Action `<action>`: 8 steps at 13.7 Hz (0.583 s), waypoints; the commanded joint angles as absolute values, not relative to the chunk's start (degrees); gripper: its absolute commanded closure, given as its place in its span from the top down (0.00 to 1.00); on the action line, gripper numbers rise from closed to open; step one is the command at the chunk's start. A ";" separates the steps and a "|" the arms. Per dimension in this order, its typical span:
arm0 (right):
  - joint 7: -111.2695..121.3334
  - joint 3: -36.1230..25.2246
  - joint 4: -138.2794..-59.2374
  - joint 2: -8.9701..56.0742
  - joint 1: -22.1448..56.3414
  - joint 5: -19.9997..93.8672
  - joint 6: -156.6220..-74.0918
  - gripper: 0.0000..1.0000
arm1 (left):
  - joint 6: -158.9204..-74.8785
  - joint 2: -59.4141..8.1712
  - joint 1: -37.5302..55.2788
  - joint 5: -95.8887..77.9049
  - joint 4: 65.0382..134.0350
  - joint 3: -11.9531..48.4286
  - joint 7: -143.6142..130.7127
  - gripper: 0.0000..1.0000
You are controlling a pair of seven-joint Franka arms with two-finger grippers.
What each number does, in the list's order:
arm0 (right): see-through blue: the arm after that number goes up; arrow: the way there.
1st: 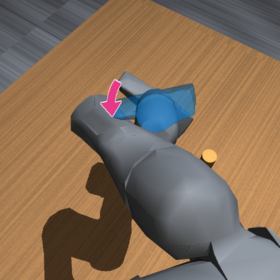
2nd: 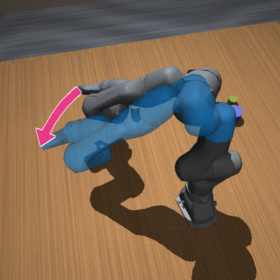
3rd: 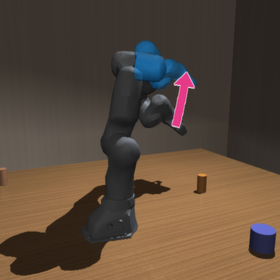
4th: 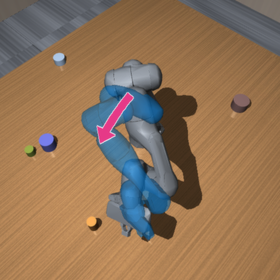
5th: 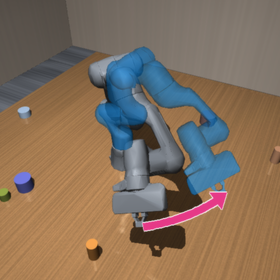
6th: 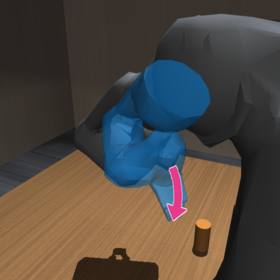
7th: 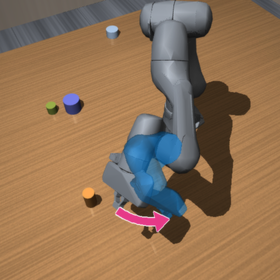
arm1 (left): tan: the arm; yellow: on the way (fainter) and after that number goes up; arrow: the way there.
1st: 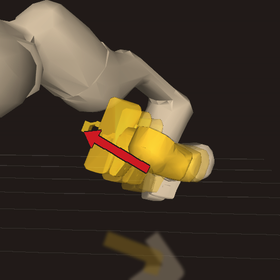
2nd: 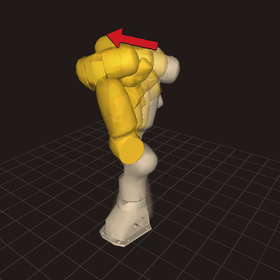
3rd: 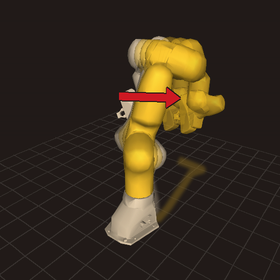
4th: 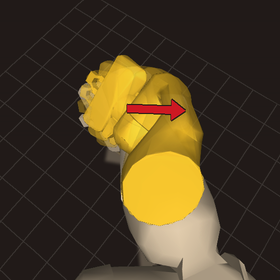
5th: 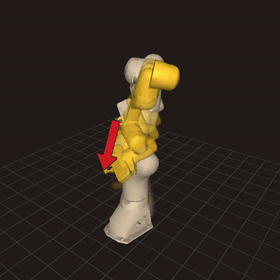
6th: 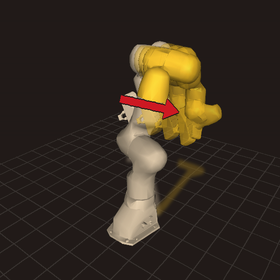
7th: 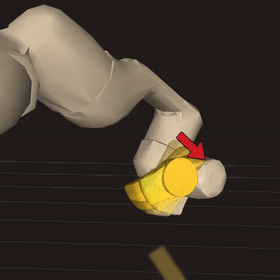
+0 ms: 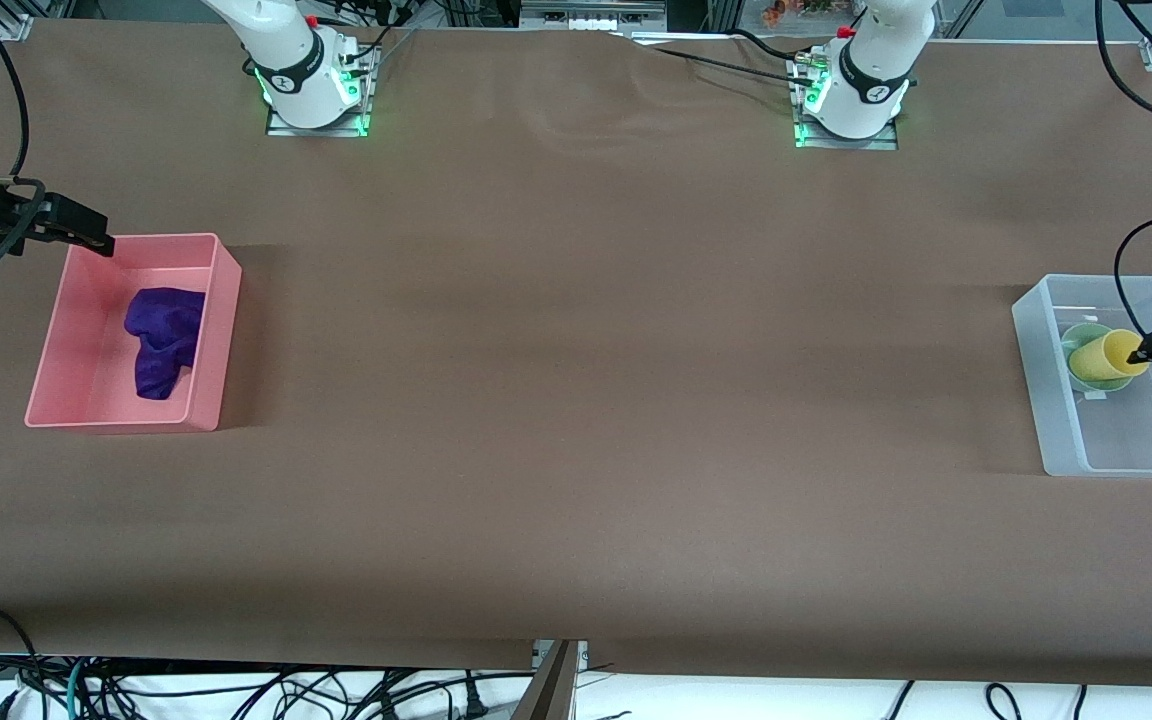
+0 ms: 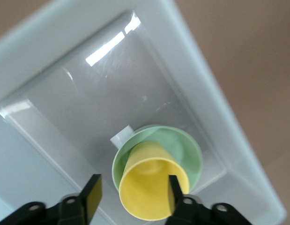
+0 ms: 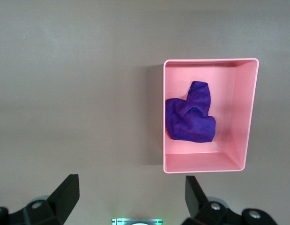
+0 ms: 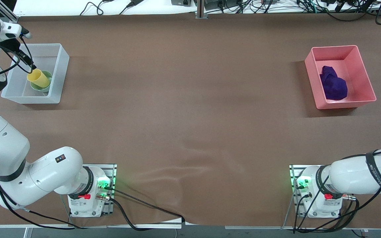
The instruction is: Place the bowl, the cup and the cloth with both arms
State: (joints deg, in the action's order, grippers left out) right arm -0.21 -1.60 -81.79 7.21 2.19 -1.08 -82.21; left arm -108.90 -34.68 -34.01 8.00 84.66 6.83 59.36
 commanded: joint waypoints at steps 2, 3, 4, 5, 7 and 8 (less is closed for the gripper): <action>-0.79 -1.32 -81.74 6.94 1.85 -1.41 -82.09 1.00 | -99.69 -26.21 -32.78 8.44 85.61 13.86 49.60 1.00; -0.79 -1.32 -81.74 6.94 1.85 -1.41 -82.09 1.00 | -97.84 -24.80 -32.70 8.52 85.61 16.32 45.22 1.00; -0.79 -1.32 -81.74 6.94 1.85 -1.41 -82.09 1.00 | -95.91 -23.83 -32.70 8.87 85.52 19.31 39.52 1.00; -0.79 -1.32 -81.74 6.94 1.85 -1.49 -82.18 1.00 | -94.24 -22.95 -32.70 8.96 85.17 22.21 34.50 1.00; -0.79 -1.32 -81.74 6.94 1.76 -1.41 -82.18 1.00 | -91.33 -22.24 -32.70 9.05 84.55 27.57 24.83 1.00; -0.79 -1.32 -81.74 6.94 1.76 -1.41 -82.18 1.00 | -90.27 -21.80 -32.70 9.05 83.77 29.95 21.22 1.00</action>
